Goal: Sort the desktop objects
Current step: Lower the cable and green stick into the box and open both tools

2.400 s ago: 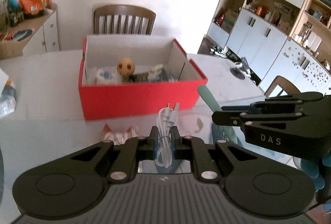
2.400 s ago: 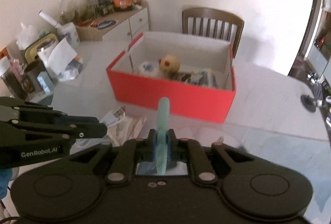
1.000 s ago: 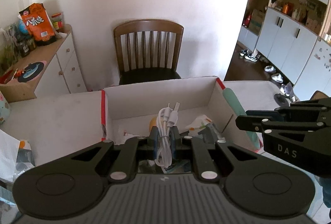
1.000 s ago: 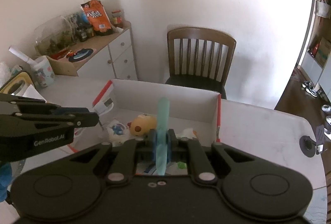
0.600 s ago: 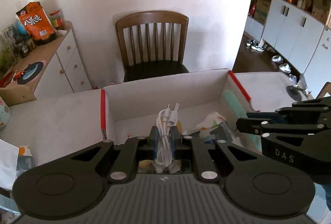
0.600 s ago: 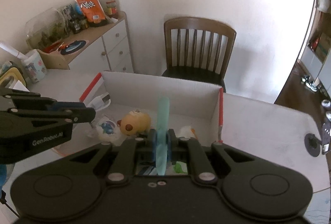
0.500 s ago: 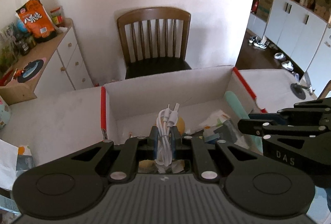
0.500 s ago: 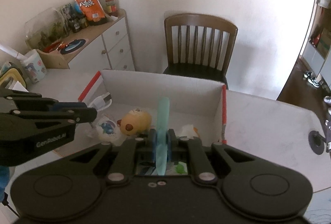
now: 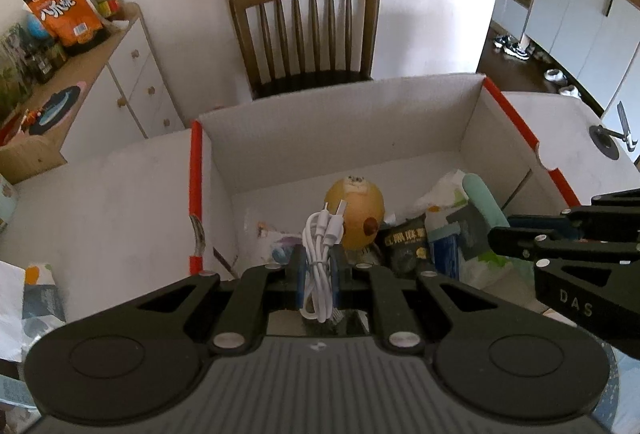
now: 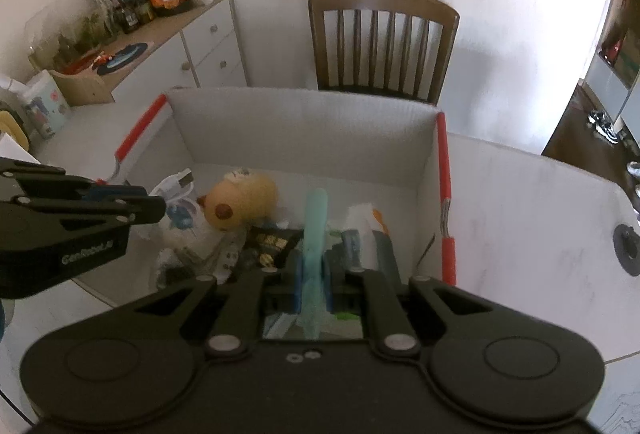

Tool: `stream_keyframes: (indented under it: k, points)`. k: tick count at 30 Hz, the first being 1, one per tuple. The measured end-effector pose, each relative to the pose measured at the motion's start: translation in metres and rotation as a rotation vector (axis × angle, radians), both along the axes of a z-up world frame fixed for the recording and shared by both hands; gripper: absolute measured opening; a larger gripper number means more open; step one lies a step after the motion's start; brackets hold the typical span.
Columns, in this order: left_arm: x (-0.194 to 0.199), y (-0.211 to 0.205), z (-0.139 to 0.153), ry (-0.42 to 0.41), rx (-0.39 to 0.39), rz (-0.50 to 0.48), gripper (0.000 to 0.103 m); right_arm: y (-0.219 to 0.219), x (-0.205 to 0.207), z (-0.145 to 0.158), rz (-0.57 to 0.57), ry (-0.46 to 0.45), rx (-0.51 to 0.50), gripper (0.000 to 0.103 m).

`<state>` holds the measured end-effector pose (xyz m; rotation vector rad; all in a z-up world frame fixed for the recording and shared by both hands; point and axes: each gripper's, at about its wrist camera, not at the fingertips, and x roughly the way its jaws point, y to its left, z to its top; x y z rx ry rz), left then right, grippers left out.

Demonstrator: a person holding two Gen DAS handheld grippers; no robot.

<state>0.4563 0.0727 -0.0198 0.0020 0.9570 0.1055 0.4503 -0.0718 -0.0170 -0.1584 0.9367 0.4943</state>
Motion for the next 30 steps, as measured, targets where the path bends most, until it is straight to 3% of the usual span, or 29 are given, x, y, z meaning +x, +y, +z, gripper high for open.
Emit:
stream_keyframes:
  k: [12, 15, 26, 30]
  points:
    - [0.003, -0.006, -0.013, 0.032, -0.003, -0.019, 0.011, -0.004, 0.000, -0.015, 0.016, 0.048, -0.014, 0.010]
    - [0.003, -0.006, -0.015, 0.037, -0.002, -0.020, 0.011, -0.005, -0.001, -0.015, 0.010, 0.040, -0.010, 0.017]
    - [-0.001, -0.007, -0.015, 0.036, -0.013, -0.018, 0.011, -0.015, -0.002, -0.010, 0.003, 0.041, 0.028, 0.024]
    - [-0.006, -0.002, -0.011, 0.024, -0.057, -0.005, 0.012, -0.019, -0.004, -0.004, 0.014, 0.034, 0.054, 0.032]
